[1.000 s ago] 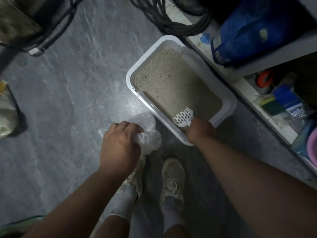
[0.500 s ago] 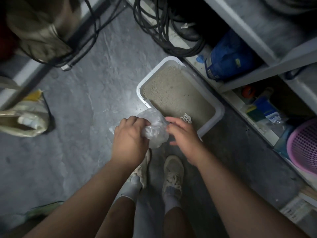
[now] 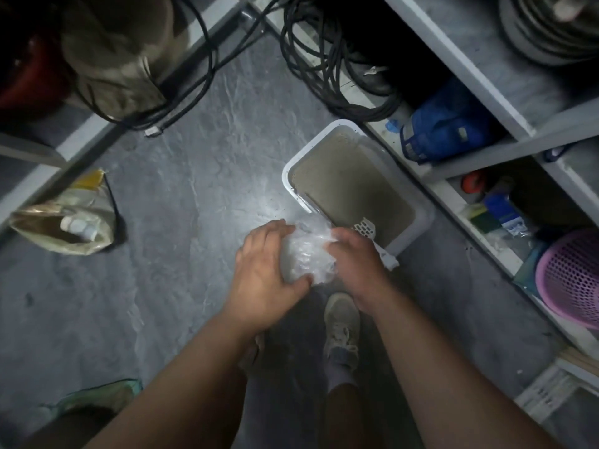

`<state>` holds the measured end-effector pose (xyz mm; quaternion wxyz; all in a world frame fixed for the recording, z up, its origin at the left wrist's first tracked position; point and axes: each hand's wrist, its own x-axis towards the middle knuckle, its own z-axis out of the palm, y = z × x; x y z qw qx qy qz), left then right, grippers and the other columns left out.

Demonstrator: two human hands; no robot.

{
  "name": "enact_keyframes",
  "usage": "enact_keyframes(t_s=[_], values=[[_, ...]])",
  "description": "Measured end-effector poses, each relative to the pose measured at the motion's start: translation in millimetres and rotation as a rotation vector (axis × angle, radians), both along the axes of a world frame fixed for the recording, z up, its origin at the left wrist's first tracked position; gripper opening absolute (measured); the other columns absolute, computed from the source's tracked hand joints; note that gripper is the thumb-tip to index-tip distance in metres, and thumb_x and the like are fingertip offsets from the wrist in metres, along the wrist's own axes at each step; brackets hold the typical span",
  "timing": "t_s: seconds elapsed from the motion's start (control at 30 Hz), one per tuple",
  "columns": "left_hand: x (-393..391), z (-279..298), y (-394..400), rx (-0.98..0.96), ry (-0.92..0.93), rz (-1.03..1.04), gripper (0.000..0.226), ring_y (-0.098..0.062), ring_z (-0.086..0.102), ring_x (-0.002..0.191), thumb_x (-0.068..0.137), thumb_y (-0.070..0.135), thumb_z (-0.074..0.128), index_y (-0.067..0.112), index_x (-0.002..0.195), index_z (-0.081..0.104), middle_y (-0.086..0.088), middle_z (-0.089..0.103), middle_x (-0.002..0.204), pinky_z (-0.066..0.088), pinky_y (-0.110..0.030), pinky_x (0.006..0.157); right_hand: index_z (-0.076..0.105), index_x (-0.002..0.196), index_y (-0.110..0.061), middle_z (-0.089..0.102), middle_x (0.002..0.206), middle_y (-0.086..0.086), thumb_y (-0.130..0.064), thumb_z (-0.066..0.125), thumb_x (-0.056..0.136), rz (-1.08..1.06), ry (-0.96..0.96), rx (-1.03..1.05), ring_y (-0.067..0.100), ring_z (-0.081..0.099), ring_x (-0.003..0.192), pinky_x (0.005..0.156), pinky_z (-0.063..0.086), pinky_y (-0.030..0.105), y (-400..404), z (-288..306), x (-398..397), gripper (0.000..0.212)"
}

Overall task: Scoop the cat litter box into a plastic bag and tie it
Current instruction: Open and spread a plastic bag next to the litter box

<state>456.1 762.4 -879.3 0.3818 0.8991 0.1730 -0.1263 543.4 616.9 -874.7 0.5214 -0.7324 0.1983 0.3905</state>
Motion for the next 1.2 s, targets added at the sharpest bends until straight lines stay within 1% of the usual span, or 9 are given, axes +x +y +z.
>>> enact_keyframes(t_s=[0.13,0.23,0.3,0.4,0.57,0.83,0.97,1.1,1.2], values=[[-1.4,2.0,34.3,-0.022,0.080,-0.026,0.092,-0.014,0.022,0.151,0.069,0.060,0.068,0.027,0.149,0.037,0.006,0.031,0.161,0.012,-0.045,0.125,0.074,0.073,-0.038,0.069,0.075,-0.002,-0.002,0.052,0.091,-0.038,0.010,-0.004,0.017,0.063,0.072,0.068,0.049,0.032,15.2,4.6,-1.3,0.045],[5.9,3.3,54.3,-0.037,0.100,-0.036,0.082,-0.012,0.033,0.147,0.074,0.047,0.066,0.025,0.148,0.040,0.007,0.045,0.152,0.004,-0.043,0.125,0.072,0.084,-0.021,0.065,0.080,0.007,0.003,0.048,0.091,-0.038,0.013,0.007,0.022,0.057,0.075,0.068,0.044,0.034,27.1,11.5,-0.9,0.035],[10.3,-2.2,65.3,-0.027,0.088,-0.038,0.064,-0.014,0.051,0.132,0.080,0.032,0.067,0.023,0.141,0.049,0.005,0.059,0.137,0.018,-0.044,0.123,0.067,0.097,-0.006,0.062,0.084,0.012,0.004,0.046,0.092,-0.040,0.021,-0.006,0.024,0.054,0.077,0.067,0.042,0.034,32.6,10.0,-0.1,0.024],[12.9,-17.7,75.8,-0.021,0.022,-0.030,0.031,-0.019,0.062,0.104,0.088,0.017,0.061,0.022,0.118,0.064,0.003,0.065,0.111,0.048,-0.040,0.097,0.067,0.099,-0.005,0.066,0.087,0.010,-0.004,0.052,0.089,-0.009,-0.030,-0.048,0.024,0.058,0.077,0.066,0.047,0.036,37.4,-3.0,0.0,0.018],[11.1,-55.1,82.3,-0.008,-0.049,-0.063,0.017,-0.012,0.054,0.088,0.095,0.015,0.058,0.019,0.109,0.066,0.004,0.056,0.099,0.041,-0.024,0.080,0.069,0.110,-0.015,0.073,0.106,0.007,-0.028,0.058,0.079,0.118,-0.132,-0.116,0.023,0.067,0.095,0.091,0.055,0.043,42.8,-53.6,-6.0,0.036],[21.0,-140.1,114.4,0.053,-0.015,-0.167,0.015,-0.013,0.063,0.083,0.097,0.019,0.060,0.020,0.111,0.067,0.007,0.068,0.099,0.047,-0.027,0.076,0.065,0.101,-0.006,0.070,0.102,0.009,-0.029,0.053,0.096,0.438,-0.267,-0.206,0.029,0.063,0.098,0.087,0.051,0.036,51.2,-150.1,-15.1,0.026],[25.6,-191.5,128.2,0.042,0.005,-0.187,0.007,0.006,0.062,0.076,0.097,0.025,0.062,0.028,0.102,0.066,0.017,0.067,0.091,0.040,-0.007,0.067,0.063,0.101,-0.007,0.068,0.108,0.010,-0.026,0.050,0.097,0.507,-0.299,-0.249,0.031,0.060,0.102,0.087,0.047,0.036,67.1,-195.9,-7.1,0.024],[30.9,-235.1,136.9,-0.094,0.021,-0.054,0.002,0.000,0.063,0.062,0.096,0.023,0.066,0.025,0.095,0.066,0.014,0.066,0.081,0.044,-0.012,0.058,0.061,0.098,-0.005,0.066,0.113,0.015,-0.023,0.048,0.099,0.549,-0.358,-0.276,0.032,0.059,0.106,0.080,0.040,0.031,85.8,-234.4,3.7,0.022],[32.3,-259.9,143.4,-0.252,0.038,0.077,0.001,-0.008,0.062,0.056,0.095,0.016,0.068,0.017,0.096,0.067,0.004,0.067,0.080,0.049,-0.020,0.052,0.061,0.114,-0.011,0.063,0.126,0.016,-0.024,0.046,0.100,0.574,-0.416,-0.290,0.033,0.055,0.117,0.090,0.040,0.033,99.7,-255.9,7.4,0.024]])
